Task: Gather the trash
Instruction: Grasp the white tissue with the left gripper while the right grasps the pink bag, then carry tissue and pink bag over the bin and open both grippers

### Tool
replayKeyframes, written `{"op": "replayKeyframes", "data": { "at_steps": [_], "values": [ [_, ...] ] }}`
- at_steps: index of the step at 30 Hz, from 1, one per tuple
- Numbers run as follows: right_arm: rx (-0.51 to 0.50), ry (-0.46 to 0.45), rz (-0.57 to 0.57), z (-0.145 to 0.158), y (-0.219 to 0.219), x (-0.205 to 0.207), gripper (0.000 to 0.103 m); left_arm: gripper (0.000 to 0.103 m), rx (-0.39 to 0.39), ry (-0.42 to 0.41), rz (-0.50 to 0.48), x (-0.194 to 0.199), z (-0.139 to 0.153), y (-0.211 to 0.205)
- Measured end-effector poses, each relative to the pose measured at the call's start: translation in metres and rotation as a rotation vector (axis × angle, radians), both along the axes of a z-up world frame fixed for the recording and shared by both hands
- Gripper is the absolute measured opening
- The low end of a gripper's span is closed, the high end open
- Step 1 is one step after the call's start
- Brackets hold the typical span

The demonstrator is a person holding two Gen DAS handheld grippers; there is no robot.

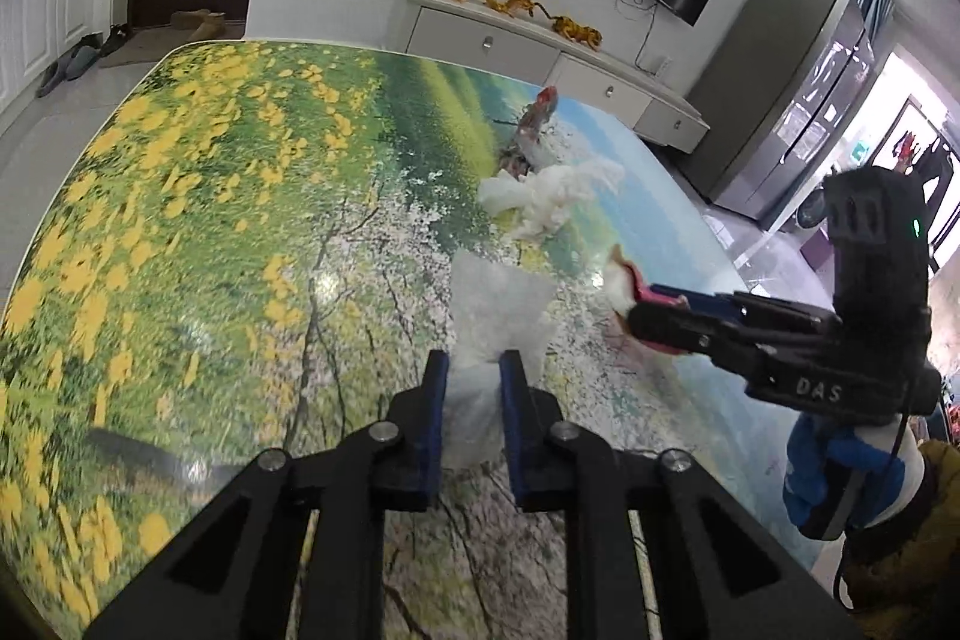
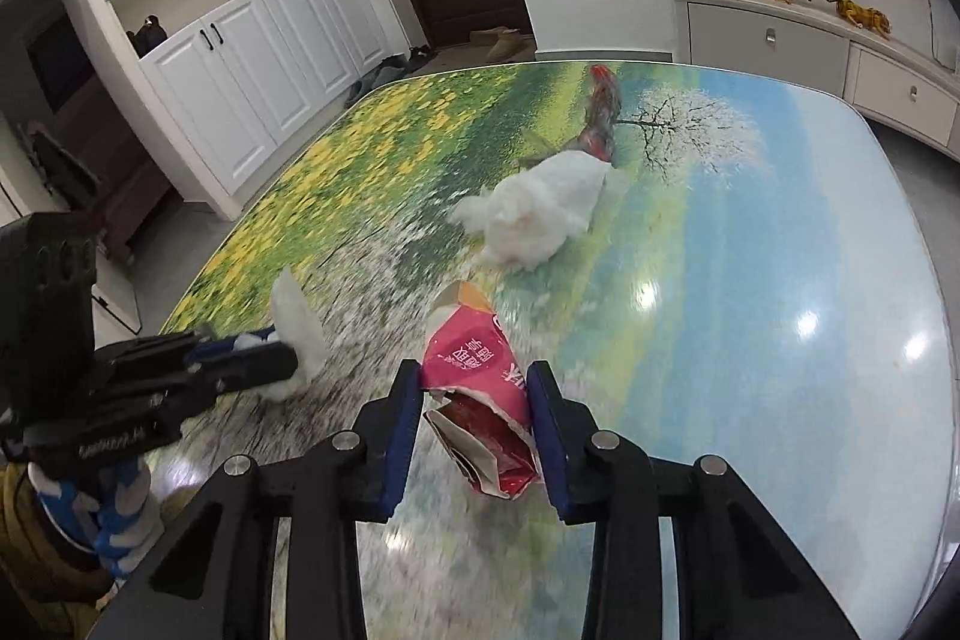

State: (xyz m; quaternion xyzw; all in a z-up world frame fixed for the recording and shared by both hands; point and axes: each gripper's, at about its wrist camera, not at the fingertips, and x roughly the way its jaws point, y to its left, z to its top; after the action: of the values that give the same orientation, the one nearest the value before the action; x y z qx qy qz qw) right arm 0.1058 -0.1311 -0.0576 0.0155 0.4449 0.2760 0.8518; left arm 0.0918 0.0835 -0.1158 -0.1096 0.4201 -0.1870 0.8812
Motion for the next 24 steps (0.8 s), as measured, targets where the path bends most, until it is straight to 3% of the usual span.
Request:
{"op": "replayKeyframes", "data": {
  "at_steps": [12,19,24],
  "values": [
    [0.076,-0.118,-0.179,0.057,-0.079,-0.079,0.034,0.016,0.046,-0.124,-0.019,-0.043,0.062,-0.029],
    [0.081,-0.168,-0.337,0.068,-0.149,-0.119,0.034,0.016,0.063,-0.158,-0.152,-0.038,0.096,-0.099],
    [0.078,-0.156,-0.492,0.054,-0.215,-0.133,0.034,0.016,0.119,-0.134,-0.268,-0.026,0.093,-0.178]
  ]
}}
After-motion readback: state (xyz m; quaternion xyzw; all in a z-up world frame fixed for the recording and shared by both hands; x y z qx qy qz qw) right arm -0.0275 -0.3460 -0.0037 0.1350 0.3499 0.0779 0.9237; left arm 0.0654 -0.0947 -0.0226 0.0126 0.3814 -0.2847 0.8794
